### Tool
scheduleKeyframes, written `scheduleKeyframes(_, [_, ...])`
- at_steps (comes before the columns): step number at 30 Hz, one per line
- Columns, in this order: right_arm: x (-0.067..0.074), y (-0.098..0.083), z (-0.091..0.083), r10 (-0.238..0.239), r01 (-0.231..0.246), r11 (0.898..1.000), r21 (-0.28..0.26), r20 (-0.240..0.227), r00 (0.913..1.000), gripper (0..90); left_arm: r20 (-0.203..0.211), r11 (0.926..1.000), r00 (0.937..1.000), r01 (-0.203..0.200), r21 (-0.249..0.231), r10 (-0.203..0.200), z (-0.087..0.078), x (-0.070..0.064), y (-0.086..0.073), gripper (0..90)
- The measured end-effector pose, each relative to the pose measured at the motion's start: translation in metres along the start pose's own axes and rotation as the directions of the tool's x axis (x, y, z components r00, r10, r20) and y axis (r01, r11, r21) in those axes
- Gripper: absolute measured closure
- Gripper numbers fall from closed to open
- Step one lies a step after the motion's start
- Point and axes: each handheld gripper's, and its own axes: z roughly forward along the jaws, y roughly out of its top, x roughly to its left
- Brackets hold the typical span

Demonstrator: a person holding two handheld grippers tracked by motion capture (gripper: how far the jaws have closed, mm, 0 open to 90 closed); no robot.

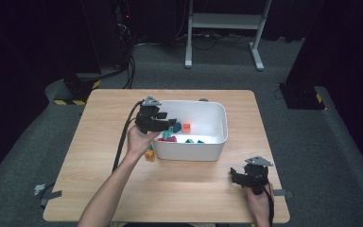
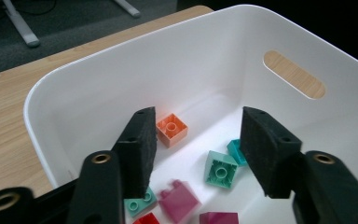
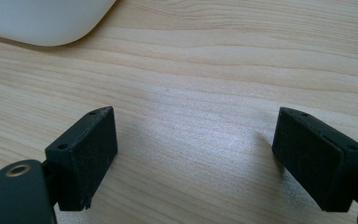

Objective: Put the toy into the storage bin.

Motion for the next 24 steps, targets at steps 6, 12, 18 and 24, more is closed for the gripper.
scheduleKeyframes(6, [0.0, 0.0, 0.0, 0.0, 0.0, 1.0, 0.0, 0.0, 1.0, 13.7, -0.018, 0.9997, 0.9997, -0.019, -0.018, 0.019, -0.008, -0.003, -0.001, 35.0])
scheduleKeyframes(12, [0.0, 0.0, 0.0, 0.0, 0.0, 1.0, 0.0, 0.0, 1.0, 13.7, -0.041, 0.9987, 0.999, -0.018, -0.048, 0.016, -0.019, -0.001, -0.003, 32.5])
scheduleKeyframes(18, [0.0, 0.0, 0.0, 0.0, 0.0, 1.0, 0.0, 0.0, 1.0, 13.7, -0.077, 0.9969, 0.9971, -0.009, -0.078, 0.003, -0.034, 0.001, -0.007, 31.0])
scheduleKeyframes(24, [0.0, 0.0, 0.0, 0.0, 0.0, 1.0, 0.0, 0.0, 1.0, 13.7, -0.128, 0.9921, 0.9915, 0.006, -0.125, -0.022, -0.057, 0.005, -0.021, 29.0])
